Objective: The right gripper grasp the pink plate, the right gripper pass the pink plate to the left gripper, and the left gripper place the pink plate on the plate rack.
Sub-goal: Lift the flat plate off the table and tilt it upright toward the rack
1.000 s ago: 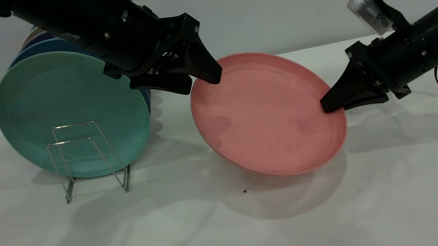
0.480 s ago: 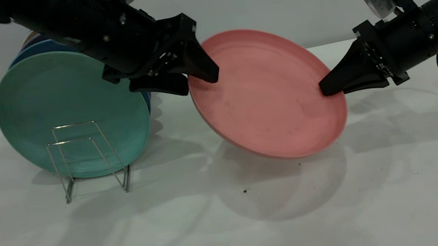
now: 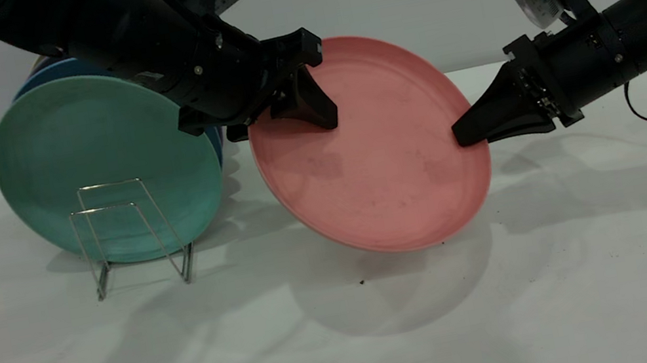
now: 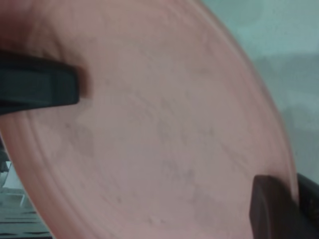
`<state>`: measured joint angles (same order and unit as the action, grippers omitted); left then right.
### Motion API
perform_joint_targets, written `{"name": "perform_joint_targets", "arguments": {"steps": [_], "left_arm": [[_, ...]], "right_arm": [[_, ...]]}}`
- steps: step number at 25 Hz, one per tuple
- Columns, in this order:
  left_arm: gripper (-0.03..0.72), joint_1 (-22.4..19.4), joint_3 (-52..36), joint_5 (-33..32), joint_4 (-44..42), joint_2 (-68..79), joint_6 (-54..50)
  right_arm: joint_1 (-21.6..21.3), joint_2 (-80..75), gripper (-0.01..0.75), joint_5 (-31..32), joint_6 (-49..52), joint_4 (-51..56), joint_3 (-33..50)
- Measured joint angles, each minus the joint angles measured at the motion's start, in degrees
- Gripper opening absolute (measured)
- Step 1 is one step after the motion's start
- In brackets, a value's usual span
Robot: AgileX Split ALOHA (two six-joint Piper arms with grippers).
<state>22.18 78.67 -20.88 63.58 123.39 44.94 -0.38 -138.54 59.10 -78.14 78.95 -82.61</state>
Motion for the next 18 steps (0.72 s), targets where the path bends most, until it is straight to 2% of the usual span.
{"name": "perform_joint_targets", "arguments": {"steps": [3,5,13,15,18], "left_arm": [[0.330,0.0,0.0,-0.8,-0.1,0.0,0.0],[0.330,-0.2,0.0,-2.0,-0.2,0.0,0.0],[0.311,-1.3,0.1,-4.5,-4.8,-4.7,0.0],[0.311,-1.6,0.1,-4.7,-5.8,-5.9,-0.1],[0.311,-2.0,0.1,-5.0,-7.0,-7.4,-0.1]], "right_arm": [[0.0,0.0,0.038,-0.3,0.0,0.0,0.0],[0.0,0.4,0.080,-0.3,0.1,0.1,0.0],[-1.2,6.4,0.431,1.0,0.2,0.0,0.0],[-1.6,8.3,0.481,1.3,0.2,-0.1,0.0],[-2.3,11.0,0.503,1.6,0.2,-0.5,0.0]]}}
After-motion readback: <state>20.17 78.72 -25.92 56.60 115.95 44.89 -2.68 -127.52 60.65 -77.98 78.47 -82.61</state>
